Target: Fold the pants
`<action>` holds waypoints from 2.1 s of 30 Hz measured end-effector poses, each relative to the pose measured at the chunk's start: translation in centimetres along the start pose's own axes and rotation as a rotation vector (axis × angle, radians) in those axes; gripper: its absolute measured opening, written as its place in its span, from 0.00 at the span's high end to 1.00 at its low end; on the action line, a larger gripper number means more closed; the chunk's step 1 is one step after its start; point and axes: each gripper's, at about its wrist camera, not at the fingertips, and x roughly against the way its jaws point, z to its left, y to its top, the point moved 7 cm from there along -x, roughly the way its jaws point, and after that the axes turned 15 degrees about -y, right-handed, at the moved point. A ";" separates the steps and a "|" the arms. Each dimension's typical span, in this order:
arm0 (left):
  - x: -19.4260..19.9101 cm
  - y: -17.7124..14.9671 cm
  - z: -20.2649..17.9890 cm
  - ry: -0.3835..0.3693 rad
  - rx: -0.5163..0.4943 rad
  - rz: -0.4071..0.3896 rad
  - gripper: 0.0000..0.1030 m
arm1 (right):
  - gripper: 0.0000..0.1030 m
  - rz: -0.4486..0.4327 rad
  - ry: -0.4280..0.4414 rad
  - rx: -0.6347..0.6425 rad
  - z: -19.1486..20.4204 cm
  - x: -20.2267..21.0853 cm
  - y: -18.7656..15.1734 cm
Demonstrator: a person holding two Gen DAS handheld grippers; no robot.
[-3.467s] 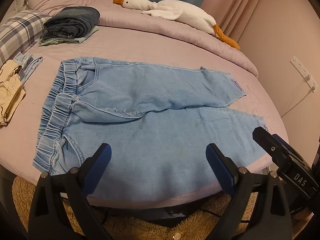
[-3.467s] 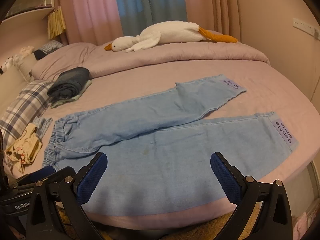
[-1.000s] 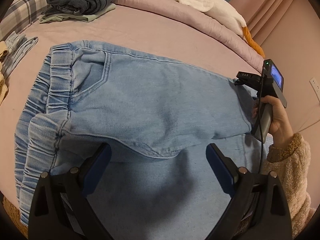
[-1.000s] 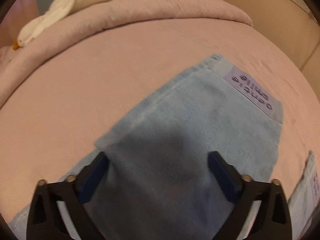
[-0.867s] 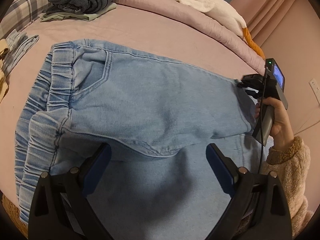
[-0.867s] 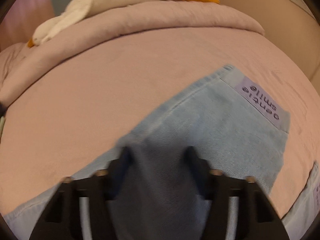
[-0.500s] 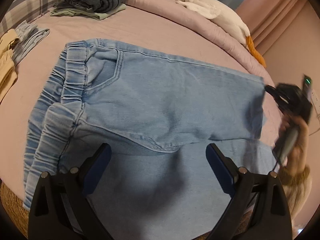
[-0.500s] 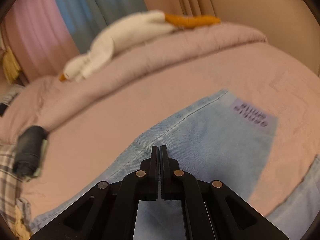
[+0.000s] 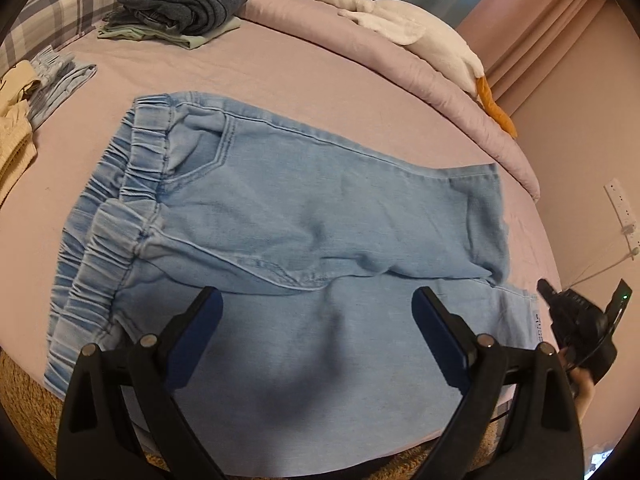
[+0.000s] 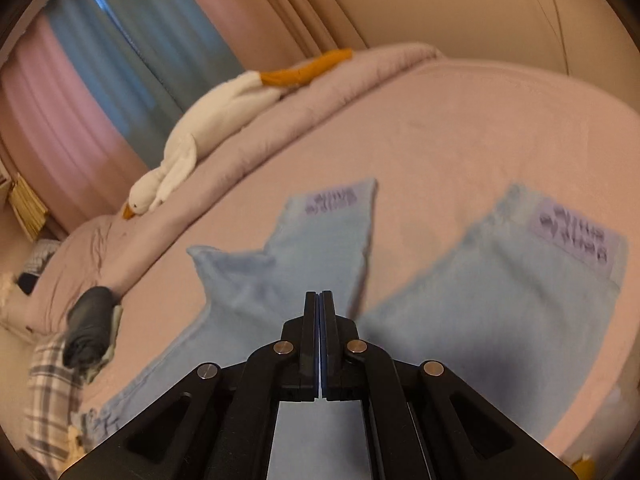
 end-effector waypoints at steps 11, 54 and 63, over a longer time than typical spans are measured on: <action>-0.9 -0.1 0.8 -0.001 0.015 0.019 0.08 | 0.95 0.059 -0.027 0.101 2.6 0.0 -0.4; -0.5 5.2 2.0 0.003 0.139 -0.082 0.07 | 0.96 0.101 -0.022 0.234 -0.6 -0.2 -10.3; -5.1 8.8 2.8 0.102 0.173 -0.010 0.08 | 0.95 0.079 -0.029 0.286 0.1 0.5 -10.6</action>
